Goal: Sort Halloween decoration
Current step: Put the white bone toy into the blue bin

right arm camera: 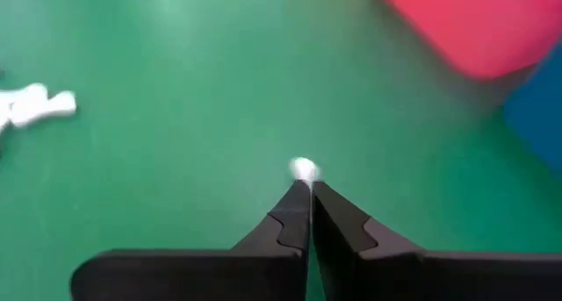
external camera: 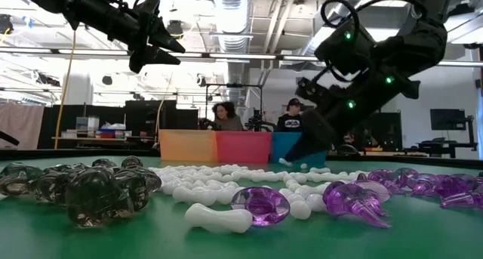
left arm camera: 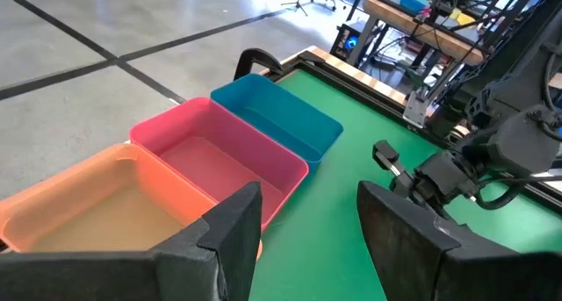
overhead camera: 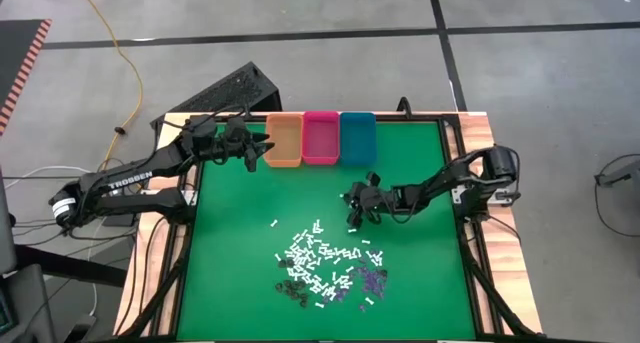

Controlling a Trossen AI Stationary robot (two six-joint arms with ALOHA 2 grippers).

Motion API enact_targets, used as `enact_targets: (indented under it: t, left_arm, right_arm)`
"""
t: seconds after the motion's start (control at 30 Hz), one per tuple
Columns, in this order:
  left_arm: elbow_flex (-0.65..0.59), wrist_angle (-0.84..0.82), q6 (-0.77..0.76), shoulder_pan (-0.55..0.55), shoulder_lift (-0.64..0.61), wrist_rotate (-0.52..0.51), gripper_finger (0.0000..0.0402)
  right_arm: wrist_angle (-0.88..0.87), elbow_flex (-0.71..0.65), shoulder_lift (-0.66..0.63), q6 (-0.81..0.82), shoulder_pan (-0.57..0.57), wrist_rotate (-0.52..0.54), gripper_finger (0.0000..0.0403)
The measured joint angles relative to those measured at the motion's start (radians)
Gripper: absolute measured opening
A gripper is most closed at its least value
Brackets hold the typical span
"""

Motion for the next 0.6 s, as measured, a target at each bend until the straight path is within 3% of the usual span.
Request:
enact_targets:
  t: [0.27,0.37,0.6]
  left_arm:
    - [0.000,0.000,0.000,0.000,0.000,0.002,0.0178]
    - [0.000,0.000,0.000,0.000,0.000,0.009,0.0178]
    - [0.000,-0.004,0.009,0.000,0.000,0.015,0.0178]
  right_arm:
    - [-0.003,0.002,-0.169,-0.095,-0.081,-0.001,0.0025]
    - [-0.077,0.004,-0.235,-0.132,-0.103,-0.037,0.0028]
    - [-0.136,0.014,-0.229,-0.169,-0.157,-0.437,0.0115]
